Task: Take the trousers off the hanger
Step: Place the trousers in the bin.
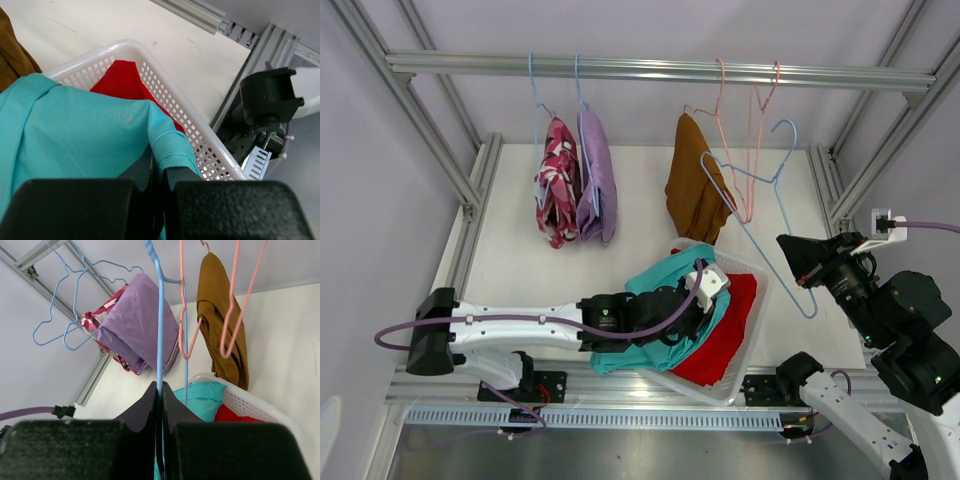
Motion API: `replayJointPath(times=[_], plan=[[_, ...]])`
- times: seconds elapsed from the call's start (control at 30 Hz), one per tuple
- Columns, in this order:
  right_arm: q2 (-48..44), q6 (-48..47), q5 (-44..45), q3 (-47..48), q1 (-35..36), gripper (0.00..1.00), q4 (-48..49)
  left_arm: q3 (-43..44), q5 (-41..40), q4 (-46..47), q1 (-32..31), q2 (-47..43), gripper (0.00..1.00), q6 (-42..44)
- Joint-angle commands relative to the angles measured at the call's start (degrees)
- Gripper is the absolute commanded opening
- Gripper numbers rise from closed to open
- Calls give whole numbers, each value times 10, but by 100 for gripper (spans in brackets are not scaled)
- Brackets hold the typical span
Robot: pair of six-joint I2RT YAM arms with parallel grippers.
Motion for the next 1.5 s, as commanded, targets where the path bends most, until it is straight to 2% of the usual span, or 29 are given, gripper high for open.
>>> replayJointPath(times=[0.0, 0.17, 0.3, 0.4, 0.67, 0.93, 1.23, 1.33, 1.37, 1.43, 1.47], plan=[[-5, -14, 20, 3, 5, 0, 2, 53, -21, 37, -7, -2, 1, -4], [-8, -13, 19, -5, 11, 0, 3, 99, -44, 23, -8, -8, 1, 22], [-13, -6, 15, -12, 13, 0, 6, 180, -80, -29, -9, 6, 1, 51], [-21, -6, 22, -23, 15, 0, 1, 195, -101, -30, -10, 8, 1, 61], [-41, -5, 35, -40, 22, 0, -7, 260, -95, -52, -10, 60, 1, 72], [-57, -10, 80, -34, 50, 0, -25, 268, -76, -46, -11, 128, 1, 54], [-69, -7, 143, -20, 105, 0, -37, 257, -55, -27, -12, 163, 1, 34], [-72, -6, 160, -21, 122, 0, -41, 271, -51, -49, -13, 187, 52, 29], [-73, -6, 164, -21, 129, 0, -42, 276, -54, -58, -15, 190, 78, 21], [-76, -6, 174, -22, 136, 0, -42, 274, -74, -63, -20, 188, 89, 22], [-76, -6, 176, -22, 138, 0, -41, 269, -78, -62, -24, 184, 99, 27]])
